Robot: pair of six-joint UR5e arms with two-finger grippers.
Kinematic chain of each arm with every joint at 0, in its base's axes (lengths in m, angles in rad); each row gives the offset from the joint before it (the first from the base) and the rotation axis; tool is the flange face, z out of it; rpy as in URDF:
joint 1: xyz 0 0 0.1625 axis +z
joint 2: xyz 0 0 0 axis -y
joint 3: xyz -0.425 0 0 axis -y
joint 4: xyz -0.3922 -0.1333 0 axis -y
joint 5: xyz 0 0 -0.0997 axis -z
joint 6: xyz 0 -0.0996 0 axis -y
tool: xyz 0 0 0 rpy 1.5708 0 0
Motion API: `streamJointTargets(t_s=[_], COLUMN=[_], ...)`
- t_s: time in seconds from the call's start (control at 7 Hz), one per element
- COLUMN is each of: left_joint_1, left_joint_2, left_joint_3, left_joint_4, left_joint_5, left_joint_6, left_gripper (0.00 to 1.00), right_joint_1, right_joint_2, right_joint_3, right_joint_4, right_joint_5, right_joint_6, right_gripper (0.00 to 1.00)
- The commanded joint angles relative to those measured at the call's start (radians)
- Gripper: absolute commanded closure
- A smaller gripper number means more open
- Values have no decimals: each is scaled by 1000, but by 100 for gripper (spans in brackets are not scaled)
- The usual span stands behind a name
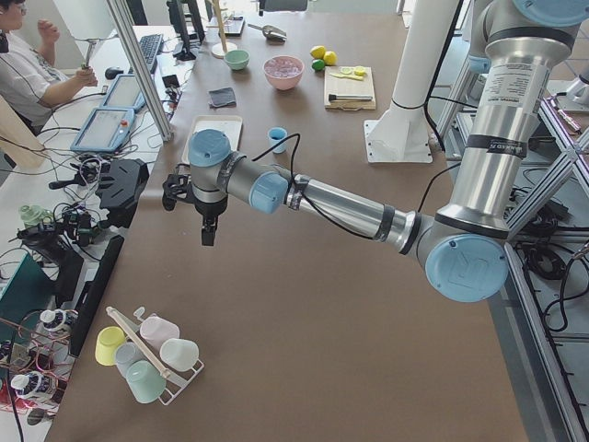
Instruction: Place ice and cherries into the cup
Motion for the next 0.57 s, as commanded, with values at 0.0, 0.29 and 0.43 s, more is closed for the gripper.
streamJointTargets(t_s=[0.0,0.29,0.43], left_joint_1=[-60,-60,-60], left_joint_2=[29,44,49], left_joint_3=[49,103,112], left_joint_4=[29,17,18], left_joint_5=[8,63,63], left_joint_6=[24,26,24], left_gripper=[2,2,2], right_joint_1=[0,0,0], right_joint_2=[3,-3,-1], right_joint_3=[-1,1,1], right_joint_4=[2,9,11], right_joint_5=[1,-2,-2], right_joint_6=[-3,-4,-4], right_gripper=[0,0,0])
